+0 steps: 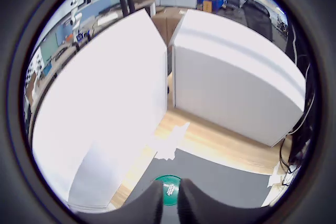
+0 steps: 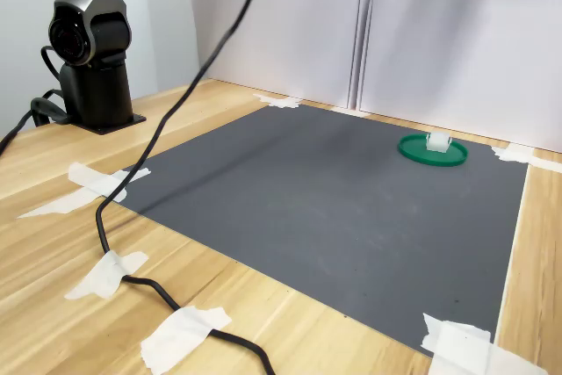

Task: Grasp a white terminal and put it on the green lid.

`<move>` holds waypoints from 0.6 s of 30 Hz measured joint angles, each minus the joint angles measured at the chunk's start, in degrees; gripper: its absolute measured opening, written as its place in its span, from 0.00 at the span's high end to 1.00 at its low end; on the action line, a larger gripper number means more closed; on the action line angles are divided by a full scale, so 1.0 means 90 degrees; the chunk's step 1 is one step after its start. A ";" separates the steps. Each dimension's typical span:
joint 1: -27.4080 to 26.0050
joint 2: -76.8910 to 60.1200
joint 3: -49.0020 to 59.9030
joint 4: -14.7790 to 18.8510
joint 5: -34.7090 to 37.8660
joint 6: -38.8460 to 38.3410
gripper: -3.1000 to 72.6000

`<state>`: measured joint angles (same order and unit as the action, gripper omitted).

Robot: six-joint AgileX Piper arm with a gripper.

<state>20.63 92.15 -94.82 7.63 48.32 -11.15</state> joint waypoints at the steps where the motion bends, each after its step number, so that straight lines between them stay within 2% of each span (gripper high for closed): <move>1: 0.0000 -0.0282 0.0258 -0.0021 -0.0121 0.0053 0.91; 3: -0.0014 -0.0839 0.0806 -0.0036 -0.0326 0.0124 0.95; 7: -0.0256 -0.1892 0.1946 -0.0036 -0.0636 0.0162 0.98; 12: -0.1076 -0.3080 0.3557 -0.0188 -0.1203 0.0194 0.98; 15: -0.1584 -0.3814 0.4578 -0.0443 -0.1877 0.0196 0.98; 18: -0.1963 -0.4508 0.5559 -0.0527 -0.2608 0.0201 0.98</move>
<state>2.96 51.58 -44.78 2.89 24.85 -9.35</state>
